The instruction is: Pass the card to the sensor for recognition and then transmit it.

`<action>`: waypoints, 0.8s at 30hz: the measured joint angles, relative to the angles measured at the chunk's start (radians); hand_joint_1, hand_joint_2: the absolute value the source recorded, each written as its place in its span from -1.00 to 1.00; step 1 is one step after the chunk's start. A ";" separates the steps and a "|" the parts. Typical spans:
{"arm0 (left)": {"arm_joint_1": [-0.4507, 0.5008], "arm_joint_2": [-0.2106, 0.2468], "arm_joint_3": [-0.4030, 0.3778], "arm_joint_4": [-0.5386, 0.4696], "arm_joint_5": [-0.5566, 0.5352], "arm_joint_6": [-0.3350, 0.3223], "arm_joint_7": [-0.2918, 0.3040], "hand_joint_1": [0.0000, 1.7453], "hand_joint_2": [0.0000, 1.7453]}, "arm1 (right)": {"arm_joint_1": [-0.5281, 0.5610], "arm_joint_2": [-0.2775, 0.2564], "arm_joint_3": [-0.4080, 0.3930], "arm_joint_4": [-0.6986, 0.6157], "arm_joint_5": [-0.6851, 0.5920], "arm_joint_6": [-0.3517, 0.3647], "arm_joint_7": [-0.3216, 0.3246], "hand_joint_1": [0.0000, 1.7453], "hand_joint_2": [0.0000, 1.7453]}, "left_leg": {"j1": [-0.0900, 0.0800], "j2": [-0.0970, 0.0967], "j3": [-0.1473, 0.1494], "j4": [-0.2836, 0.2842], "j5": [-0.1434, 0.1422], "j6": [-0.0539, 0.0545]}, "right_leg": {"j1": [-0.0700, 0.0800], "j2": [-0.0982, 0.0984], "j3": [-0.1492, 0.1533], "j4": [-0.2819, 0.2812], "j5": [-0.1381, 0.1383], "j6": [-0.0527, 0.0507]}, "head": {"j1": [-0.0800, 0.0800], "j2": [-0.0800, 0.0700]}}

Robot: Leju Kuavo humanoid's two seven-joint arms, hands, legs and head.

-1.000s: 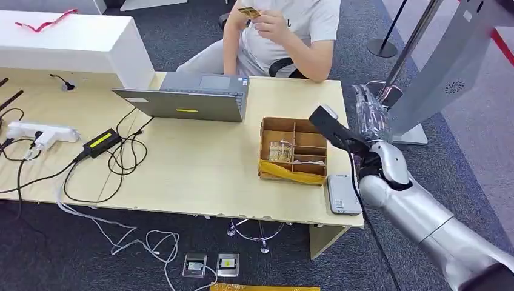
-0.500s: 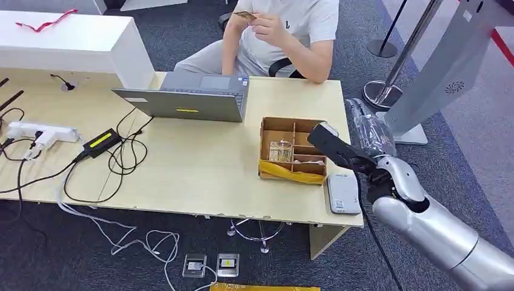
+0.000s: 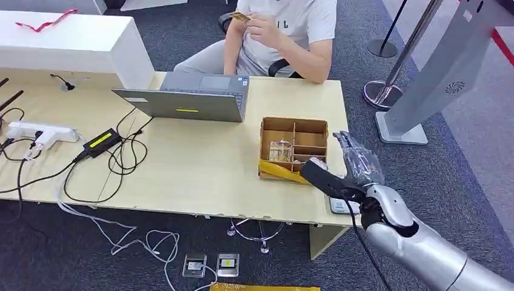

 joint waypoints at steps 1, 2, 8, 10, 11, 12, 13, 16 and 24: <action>0.000 0.000 0.000 0.000 0.000 0.001 -0.003 -1.00 -1.00 | 0.002 0.000 0.003 0.004 0.010 -0.003 -0.005 -1.00 1.00 | 0.000 0.000 0.000 0.000 0.000 0.000 | 0.000 0.000 0.000 0.000 0.000 0.000 | 0.000 0.000; 0.000 0.000 0.000 0.000 0.000 0.002 -0.005 -1.00 -1.00 | 0.004 0.000 0.005 0.009 0.020 -0.006 -0.011 -1.00 1.00 | 0.000 0.000 0.000 0.000 0.000 0.000 | 0.000 0.000 0.000 0.000 0.000 0.000 | 0.000 0.000; 0.000 0.001 0.000 0.000 -0.013 0.003 -0.007 -1.00 -1.00 | 0.008 0.013 0.012 0.050 0.148 -0.022 -0.028 -1.00 1.00 | 0.000 0.000 0.000 0.000 0.000 0.000 | 0.000 0.000 0.000 0.000 0.000 0.000 | 0.000 0.000; -0.001 0.003 0.000 0.000 -0.021 0.003 -0.007 -1.00 -1.00 | 0.007 0.016 0.012 0.057 0.202 -0.027 -0.023 -1.00 1.00 | 0.000 0.000 0.000 0.000 0.000 0.000 | 0.000 0.000 0.000 0.000 0.000 0.000 | 0.000 0.000; -0.001 0.003 0.000 0.000 -0.022 0.002 -0.007 -1.00 -1.00 | 0.007 0.018 0.012 0.062 0.208 -0.027 -0.022 -1.00 1.00 | 0.000 0.000 0.000 0.000 0.000 0.000 | 0.000 0.000 0.000 0.000 0.000 0.000 | 0.000 0.000; -0.001 0.004 0.000 0.000 -0.022 0.002 -0.007 -1.00 -1.00 | 0.007 0.023 0.012 0.071 0.211 -0.026 -0.022 -1.00 1.00 | 0.000 0.000 0.000 0.000 0.000 0.000 | 0.000 0.000 0.000 0.000 0.000 0.000 | 0.000 0.000; -0.001 0.005 0.000 0.000 -0.022 0.002 -0.007 -1.00 -1.00 | 0.008 0.027 0.012 0.078 0.213 -0.025 -0.023 -1.00 1.00 | 0.000 0.000 0.000 0.000 0.000 0.000 | 0.000 0.000 0.000 0.000 0.000 0.000 | 0.000 0.000; -0.001 0.006 0.000 0.000 -0.022 0.002 -0.007 -1.00 -1.00 | 0.008 0.036 0.012 0.089 0.219 -0.024 -0.024 -1.00 1.00 | 0.000 0.000 0.000 0.000 0.000 0.000 | 0.000 0.000 0.000 0.000 0.000 0.000 | 0.000 0.000; -0.002 0.006 0.000 0.000 -0.021 0.000 -0.005 -1.00 -1.00 | 0.009 0.063 0.012 0.120 0.222 -0.022 -0.034 -1.00 1.00 | 0.000 0.000 0.000 0.000 0.000 0.000 | 0.000 0.000 0.000 0.000 0.000 0.000 | 0.000 0.000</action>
